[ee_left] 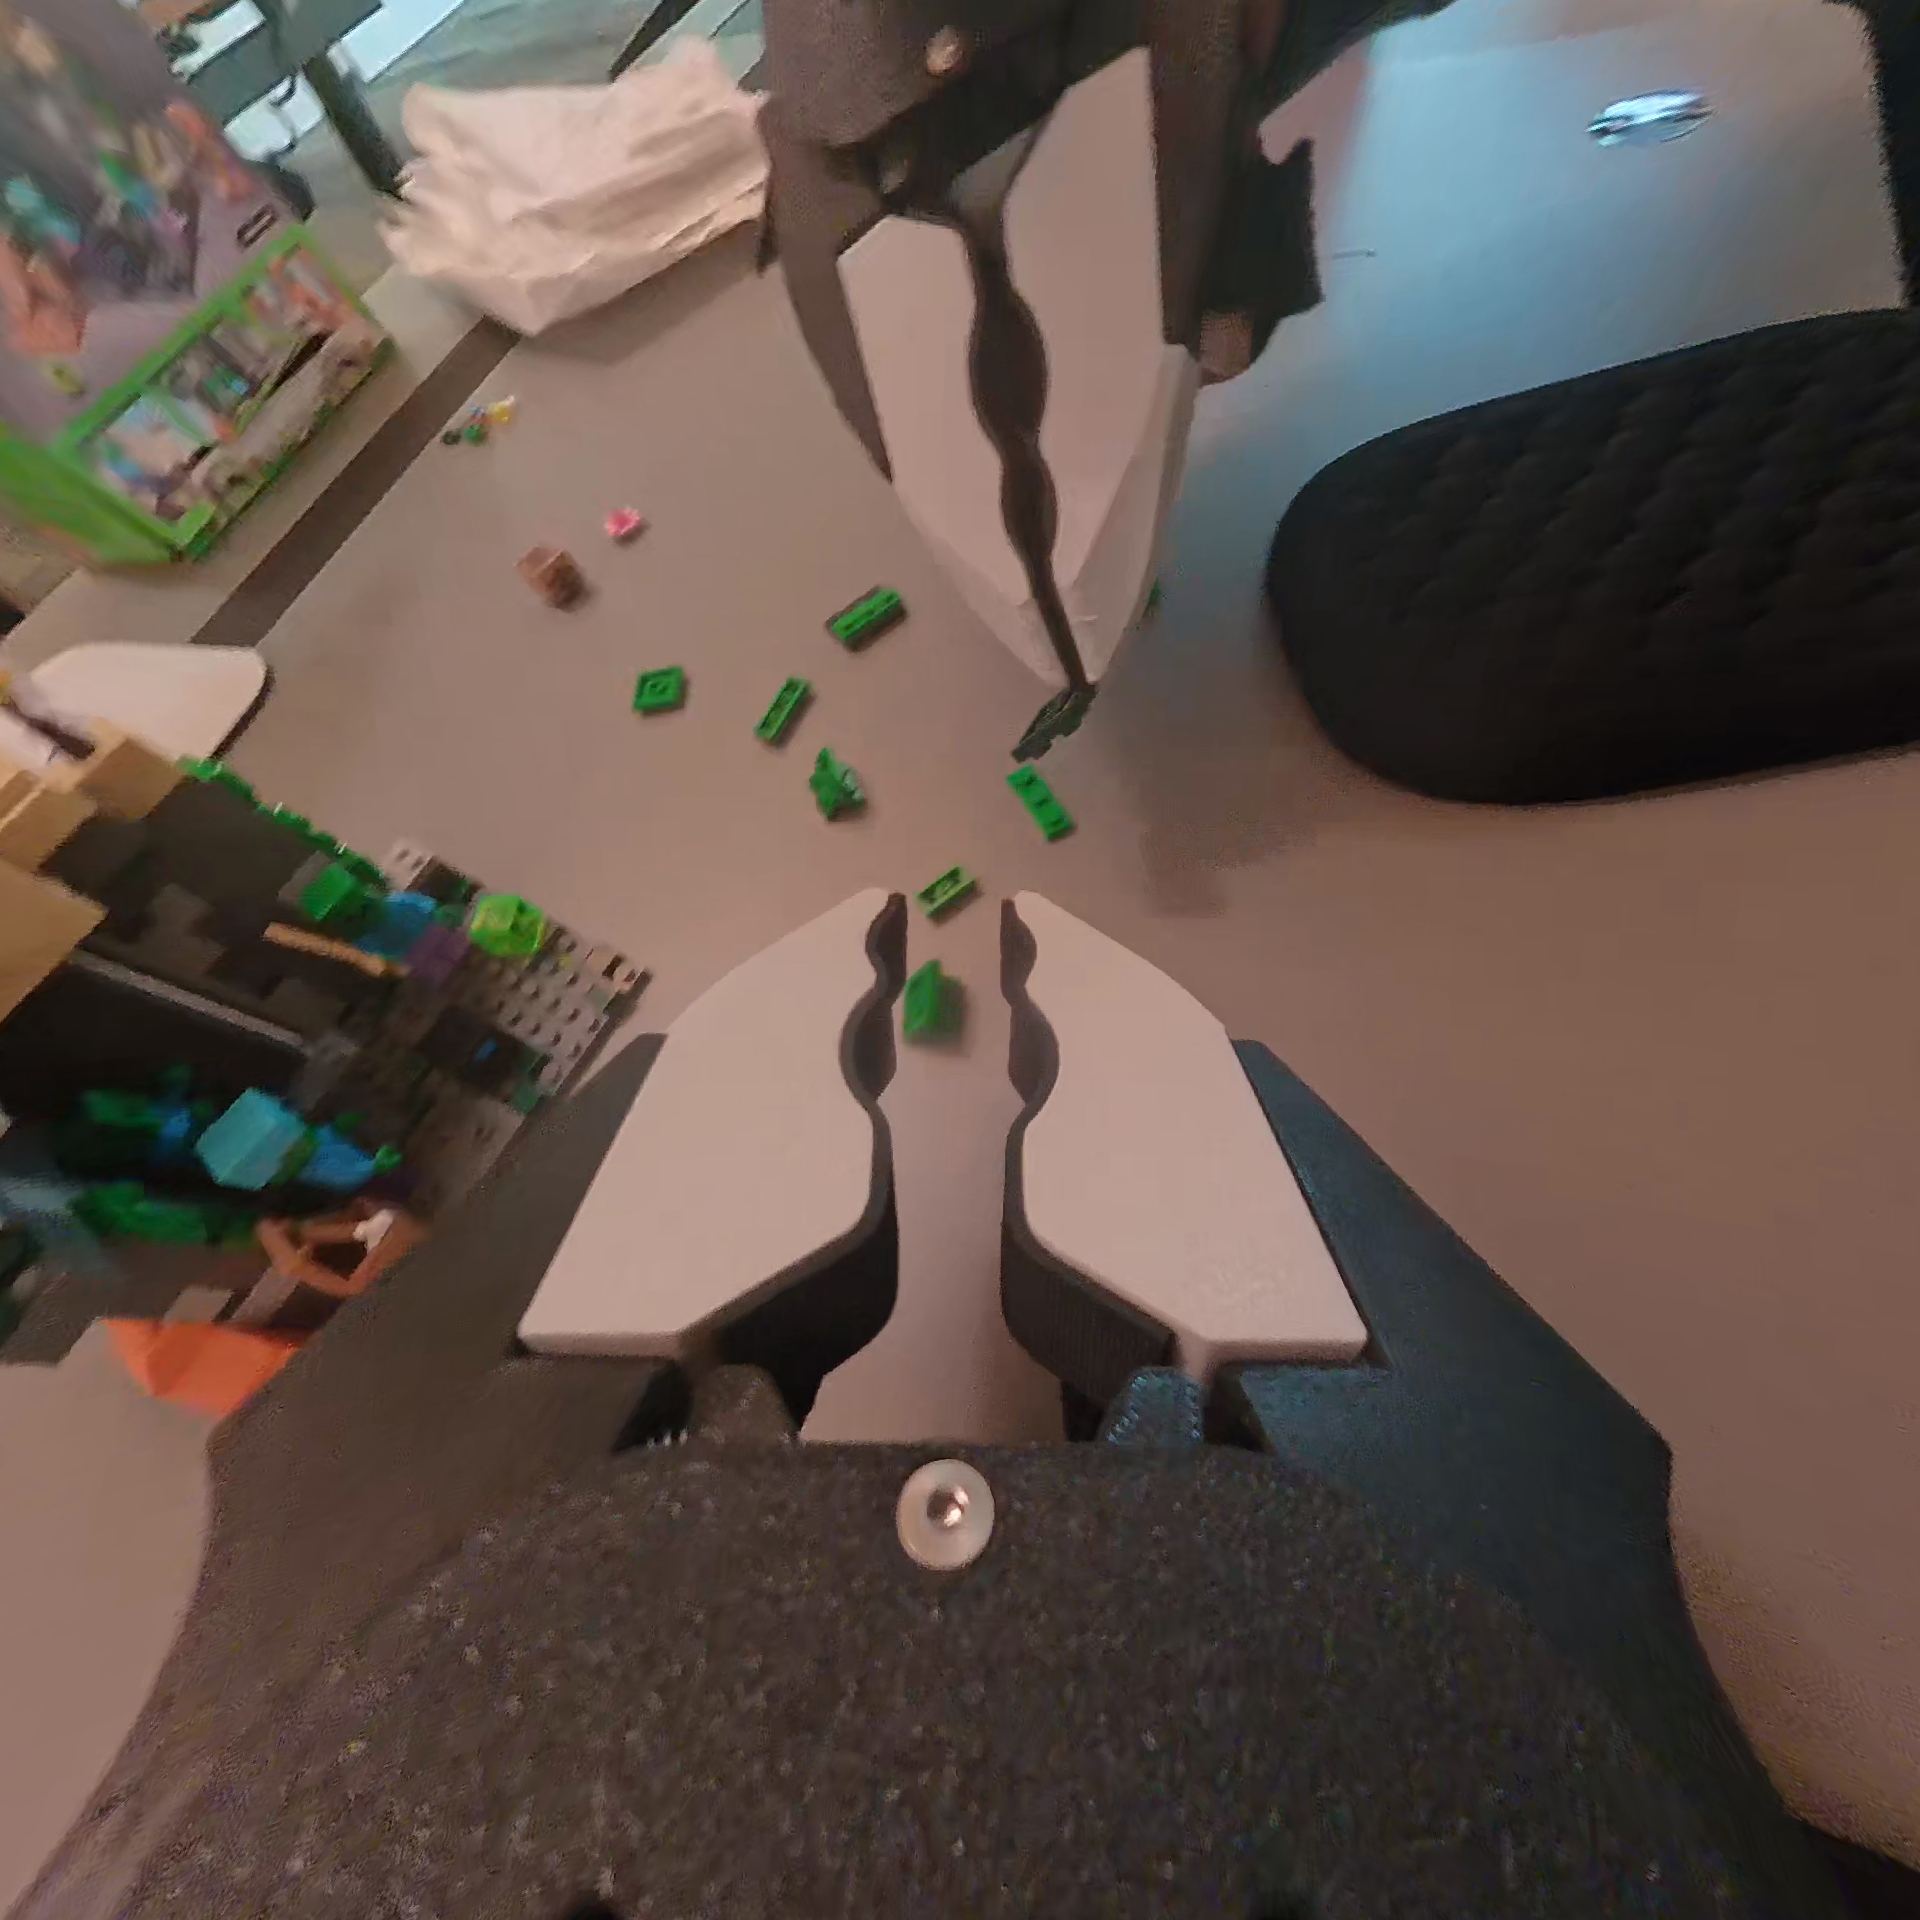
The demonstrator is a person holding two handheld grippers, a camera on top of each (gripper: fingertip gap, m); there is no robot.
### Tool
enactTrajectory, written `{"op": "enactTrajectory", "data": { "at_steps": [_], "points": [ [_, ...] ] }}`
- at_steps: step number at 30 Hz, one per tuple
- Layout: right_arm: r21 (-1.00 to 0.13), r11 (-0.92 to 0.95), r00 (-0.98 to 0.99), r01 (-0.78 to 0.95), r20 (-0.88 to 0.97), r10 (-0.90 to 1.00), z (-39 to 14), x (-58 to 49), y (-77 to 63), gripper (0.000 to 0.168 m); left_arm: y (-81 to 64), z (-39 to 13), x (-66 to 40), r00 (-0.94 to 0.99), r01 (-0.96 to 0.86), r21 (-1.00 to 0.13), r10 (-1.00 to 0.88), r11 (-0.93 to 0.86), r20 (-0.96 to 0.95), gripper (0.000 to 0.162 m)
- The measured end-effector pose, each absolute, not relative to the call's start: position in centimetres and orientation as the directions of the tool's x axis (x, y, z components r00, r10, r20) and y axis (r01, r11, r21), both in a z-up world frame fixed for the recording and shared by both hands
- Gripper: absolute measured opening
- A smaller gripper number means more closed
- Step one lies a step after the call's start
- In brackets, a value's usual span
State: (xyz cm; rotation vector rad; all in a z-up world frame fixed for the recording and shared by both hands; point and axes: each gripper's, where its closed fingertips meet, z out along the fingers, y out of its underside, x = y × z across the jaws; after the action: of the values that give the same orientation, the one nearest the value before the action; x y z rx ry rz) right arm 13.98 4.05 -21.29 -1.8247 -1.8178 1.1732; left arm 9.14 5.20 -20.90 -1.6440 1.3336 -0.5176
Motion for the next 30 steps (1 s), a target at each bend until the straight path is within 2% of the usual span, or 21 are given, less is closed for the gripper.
{"op": "enactTrajectory", "data": {
  "at_steps": [7, 9, 11, 13, 16, 18, 20, 22, 25, 27, 30],
  "points": [
    [-0.734, -0.356, -0.281, 0.578, -0.589, 0.758, -17.8, 12.7, -0.2, 0.001, 1.8, -19.7, 12.2, 0.131, -0.489, -0.846, -0.942, 0.210, -0.309, 0.027],
    [-0.735, -0.382, -0.297, 0.560, -0.609, 0.735, -17.4, 12.4, -0.6, 0.000, 0.8, -19.3, 12.9, 0.086, -0.471, -0.847, -0.943, 0.245, -0.321, 0.021],
    [-0.740, -0.386, -0.290, 0.550, -0.603, 0.743, -17.4, 12.3, -0.4, 0.001, 0.0, -19.0, 13.1, 0.057, -0.450, -0.860, -0.953, 0.240, -0.296, 0.005],
    [-0.758, -0.388, -0.251, 0.525, -0.573, 0.780, -17.5, 12.3, 0.3, 0.001, 0.5, -19.1, 13.0, 0.095, -0.461, -0.871, -0.967, 0.169, -0.238, 0.005],
    [-0.829, -0.319, -0.117, 0.459, -0.412, 0.903, -17.7, 12.1, 2.6, 0.000, 1.3, -19.3, 12.7, 0.167, -0.455, -0.890, -0.984, -0.014, -0.069, 0.004],
    [-0.881, -0.222, -0.035, 0.418, -0.260, 0.965, -17.3, 12.1, 3.4, 0.007, 1.7, -19.2, 12.5, 0.195, -0.430, -0.893, -0.979, -0.134, 0.053, 0.004],
    [-0.901, -0.040, 0.028, 0.432, -0.031, 0.999, -17.3, 12.4, 3.6, 0.018, 2.0, -18.9, 12.4, 0.207, -0.387, -0.886, -0.960, -0.255, 0.186, 0.005],
    [-0.872, 0.147, 0.071, 0.467, 0.202, 0.977, -17.4, 12.6, 3.5, 0.023, 2.2, -18.3, 12.4, 0.195, -0.332, -0.871, -0.930, -0.361, 0.311, 0.005],
    [-0.774, 0.322, 0.125, 0.545, 0.455, 0.881, -17.2, 12.5, 3.2, 0.028, 2.4, -17.4, 12.7, 0.158, -0.252, -0.837, -0.874, -0.486, 0.460, 0.004],
    [-0.716, 0.382, 0.163, 0.585, 0.564, 0.809, -17.0, 12.2, 3.3, 0.029, 2.4, -17.0, 13.1, 0.132, -0.224, -0.810, -0.841, -0.541, 0.525, 0.004],
    [-0.649, 0.420, 0.146, 0.635, 0.634, 0.760, -17.3, 12.0, 3.2, 0.030, 1.9, -16.8, 13.6, 0.087, -0.215, -0.787, -0.814, -0.578, 0.574, 0.004]
  ]
}}
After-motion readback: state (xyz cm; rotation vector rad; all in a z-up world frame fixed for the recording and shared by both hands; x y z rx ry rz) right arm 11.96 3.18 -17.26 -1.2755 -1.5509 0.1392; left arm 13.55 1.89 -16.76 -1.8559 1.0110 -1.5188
